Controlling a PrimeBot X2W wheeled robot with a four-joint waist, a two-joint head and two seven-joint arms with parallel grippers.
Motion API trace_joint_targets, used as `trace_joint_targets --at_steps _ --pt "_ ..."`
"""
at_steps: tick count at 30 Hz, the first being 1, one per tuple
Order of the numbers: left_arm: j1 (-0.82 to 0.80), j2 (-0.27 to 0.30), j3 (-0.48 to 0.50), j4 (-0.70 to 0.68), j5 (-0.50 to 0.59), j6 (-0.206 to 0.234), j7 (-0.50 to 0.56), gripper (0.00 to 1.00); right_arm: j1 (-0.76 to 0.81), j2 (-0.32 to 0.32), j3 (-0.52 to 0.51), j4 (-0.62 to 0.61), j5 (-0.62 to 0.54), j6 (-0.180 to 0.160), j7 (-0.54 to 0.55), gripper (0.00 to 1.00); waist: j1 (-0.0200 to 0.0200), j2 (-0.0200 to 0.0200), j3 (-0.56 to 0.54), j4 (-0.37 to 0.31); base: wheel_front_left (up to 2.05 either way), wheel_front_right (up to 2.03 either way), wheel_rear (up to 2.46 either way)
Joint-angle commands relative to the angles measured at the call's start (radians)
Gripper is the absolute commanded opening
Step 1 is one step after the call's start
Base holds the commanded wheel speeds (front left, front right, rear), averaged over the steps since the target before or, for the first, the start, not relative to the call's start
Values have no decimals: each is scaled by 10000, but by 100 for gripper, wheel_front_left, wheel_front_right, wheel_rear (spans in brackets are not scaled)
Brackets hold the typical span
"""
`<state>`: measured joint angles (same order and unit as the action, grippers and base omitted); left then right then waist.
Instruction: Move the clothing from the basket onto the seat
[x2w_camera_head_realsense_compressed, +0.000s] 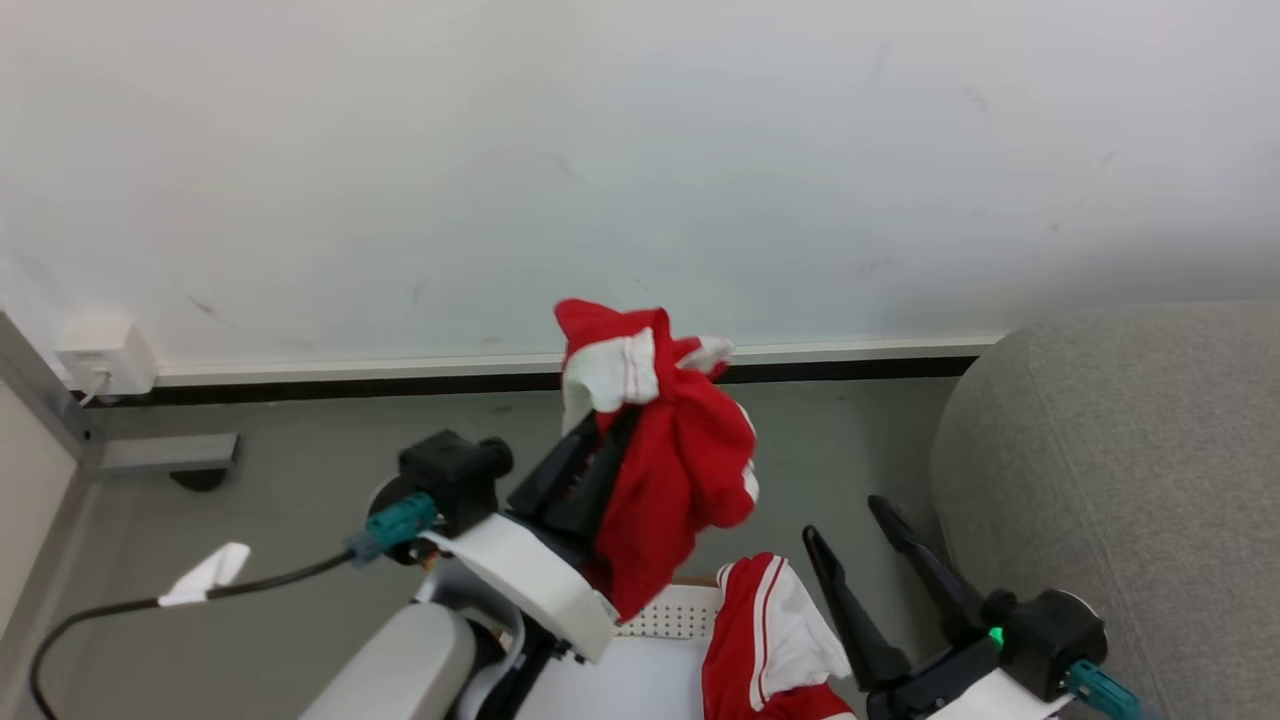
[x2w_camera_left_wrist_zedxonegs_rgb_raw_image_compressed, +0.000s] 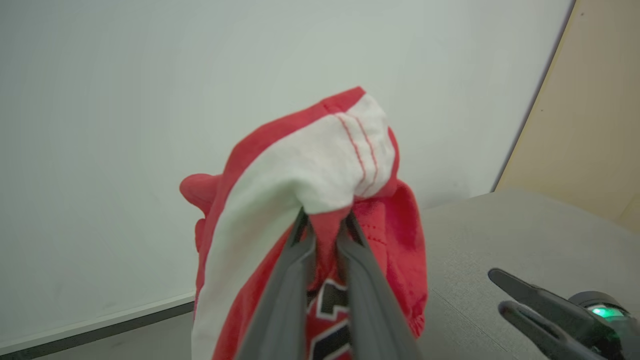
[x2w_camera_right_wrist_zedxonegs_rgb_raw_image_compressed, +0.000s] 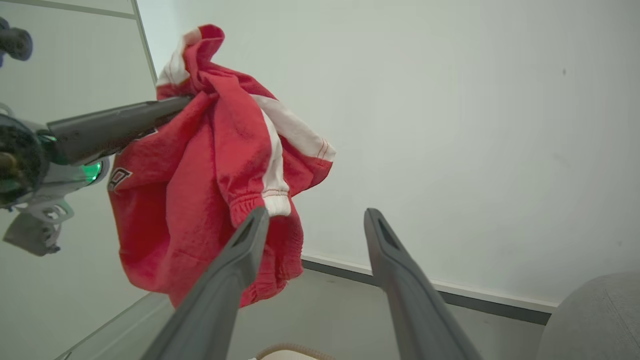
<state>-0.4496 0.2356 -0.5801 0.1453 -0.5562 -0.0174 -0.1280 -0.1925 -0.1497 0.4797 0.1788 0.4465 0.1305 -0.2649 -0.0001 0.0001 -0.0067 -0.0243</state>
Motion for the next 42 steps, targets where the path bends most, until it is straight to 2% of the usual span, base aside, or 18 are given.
trace_joint_targets --at_steps 1,10,16,24,25,26,31,42 --pt "176 -121 -213 49 84 -89 20 0 -307 -105 377 296 214 4 9 100 1 -1 -41 158 0 0 0" --pt "404 -605 -1124 327 196 -434 142 0 -1113 -322 1941 1575 758 4 9 100 1 -1 -179 780 0 0 0" --pt "490 -937 -1717 405 181 -624 243 0 -1565 -308 2408 2614 884 4 10 100 1 -1 -262 1332 0 0 0" --pt "699 -1114 -2459 554 58 -835 399 0 -2036 -265 2771 3259 945 4 10 100 1 -1 -367 1807 0 0 0" --pt "711 -1127 -2466 573 35 -834 381 0 -2057 -255 2800 3299 977 4 10 43 1 -1 -375 1839 0 0 0" --pt "715 -1137 -2464 581 12 -820 357 0 -2073 -246 2828 3306 1021 4 8 0 1 -1 -381 1867 0 0 0" --pt "662 -1051 -2339 655 -54 -742 254 0 -2088 -306 3098 3213 1279 4 8 0 1 -1 -400 1874 0 0 0" --pt "684 -955 -2130 692 -256 -565 162 0 -1814 -328 2867 2912 1463 4 8 0 1 -1 -419 1538 0 0 0"
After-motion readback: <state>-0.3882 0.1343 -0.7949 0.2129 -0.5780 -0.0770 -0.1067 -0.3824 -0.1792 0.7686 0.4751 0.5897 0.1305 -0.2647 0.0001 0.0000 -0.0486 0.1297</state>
